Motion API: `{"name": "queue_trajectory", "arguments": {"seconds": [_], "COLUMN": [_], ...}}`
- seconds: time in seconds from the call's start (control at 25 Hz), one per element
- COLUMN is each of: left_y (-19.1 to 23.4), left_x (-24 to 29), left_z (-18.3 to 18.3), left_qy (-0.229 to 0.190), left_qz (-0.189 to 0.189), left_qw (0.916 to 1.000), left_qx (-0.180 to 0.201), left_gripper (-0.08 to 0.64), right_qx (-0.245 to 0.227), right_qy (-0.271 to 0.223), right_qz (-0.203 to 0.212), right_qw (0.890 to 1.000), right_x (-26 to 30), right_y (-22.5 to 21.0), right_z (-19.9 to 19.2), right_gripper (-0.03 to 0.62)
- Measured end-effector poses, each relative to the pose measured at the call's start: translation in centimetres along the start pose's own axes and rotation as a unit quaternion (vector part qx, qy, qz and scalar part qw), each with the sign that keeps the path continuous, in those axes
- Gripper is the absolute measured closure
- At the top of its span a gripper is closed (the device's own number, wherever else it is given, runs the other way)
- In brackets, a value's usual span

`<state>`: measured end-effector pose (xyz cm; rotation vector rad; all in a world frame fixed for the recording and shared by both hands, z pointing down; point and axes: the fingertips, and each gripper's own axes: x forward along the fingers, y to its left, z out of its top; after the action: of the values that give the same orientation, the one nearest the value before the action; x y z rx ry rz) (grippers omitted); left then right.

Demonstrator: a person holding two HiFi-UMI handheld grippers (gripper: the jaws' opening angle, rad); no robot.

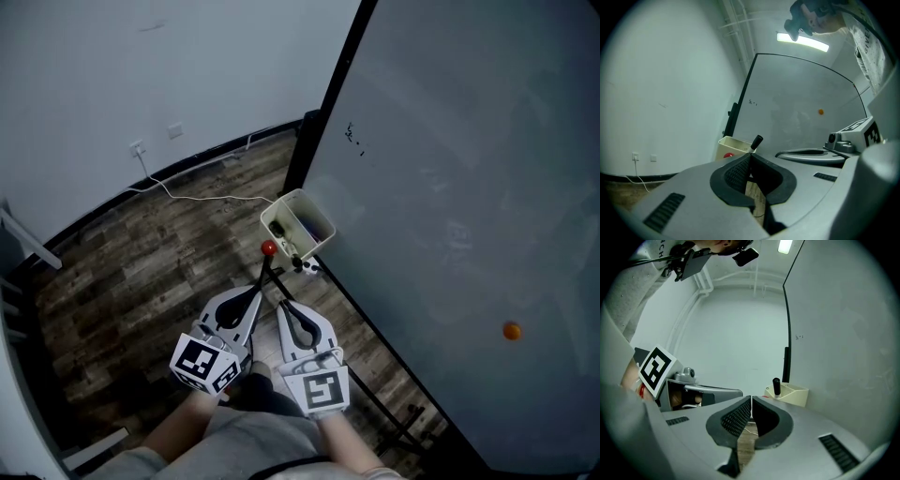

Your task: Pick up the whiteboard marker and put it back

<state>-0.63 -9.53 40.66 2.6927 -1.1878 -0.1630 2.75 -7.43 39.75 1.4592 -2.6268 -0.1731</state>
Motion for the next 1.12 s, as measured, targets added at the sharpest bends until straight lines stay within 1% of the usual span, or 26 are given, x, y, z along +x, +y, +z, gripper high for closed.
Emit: {"name": "queue_trajectory", "arguments": {"seconds": [0.12, 0.32, 0.48, 0.68, 0.84, 0.88, 0.92, 0.96, 1.0, 1.08, 1.12], "left_y": [0.2, 0.7, 0.7, 1.6, 2.1, 2.3, 2.4, 2.6, 2.7, 3.0, 3.1], "left_x": [1.0, 2.9, 3.5, 4.0, 4.7, 4.9, 5.1, 5.3, 5.6, 6.0, 6.2], "left_z": [-0.3, -0.2, 0.5, 0.5, 0.4, 0.3, 0.2, 0.1, 0.0, 0.3, 0.5], "left_qy": [0.0, 0.006, 0.005, 0.005, 0.009, 0.01, 0.012, 0.014, 0.016, 0.019, 0.018], "left_qz": [0.003, 0.012, 0.015, 0.031, 0.025, 0.021, 0.016, 0.01, 0.005, -0.003, -0.007], "left_qw": [1.0, 0.9999, 0.9998, 0.9994, 0.9995, 0.9996, 0.9996, 0.9996, 0.9996, 0.9991, 0.9988], "left_qx": [0.001, 0.007, 0.012, 0.016, 0.016, 0.017, 0.019, 0.021, 0.025, 0.037, 0.044], "left_gripper": [0.545, 0.545, 0.545, 0.545, 0.545, 0.545, 0.545, 0.545, 0.545, 0.545, 0.545], "right_qx": [-0.011, -0.059, -0.083, -0.101, -0.096, -0.091, -0.086, -0.08, -0.071, -0.035, -0.024], "right_qy": [0.005, 0.031, 0.041, 0.037, 0.034, 0.036, 0.04, 0.043, 0.04, 0.015, 0.009], "right_qz": [-0.001, 0.005, 0.009, 0.014, 0.011, 0.011, 0.011, 0.009, 0.005, -0.015, -0.023], "right_qw": [1.0, 0.998, 0.996, 0.994, 0.995, 0.995, 0.995, 0.996, 0.997, 0.999, 0.999], "right_x": [0.6, 1.3, 1.4, 2.5, 3.2, 3.5, 3.6, 3.8, 4.0, 4.6, 4.8], "right_y": [-1.3, -3.2, -4.3, -5.1, -5.5, -5.6, -5.6, -5.7, -5.8, -5.9, -6.0], "right_z": [-0.2, -0.5, -0.4, -0.1, -0.1, -0.2, -0.4, -0.6, -0.5, 0.1, 0.3], "right_gripper": [0.572, 0.571, 0.571, 0.571, 0.568, 0.553, 0.516, 0.508, 0.508, 0.508, 0.508]}}
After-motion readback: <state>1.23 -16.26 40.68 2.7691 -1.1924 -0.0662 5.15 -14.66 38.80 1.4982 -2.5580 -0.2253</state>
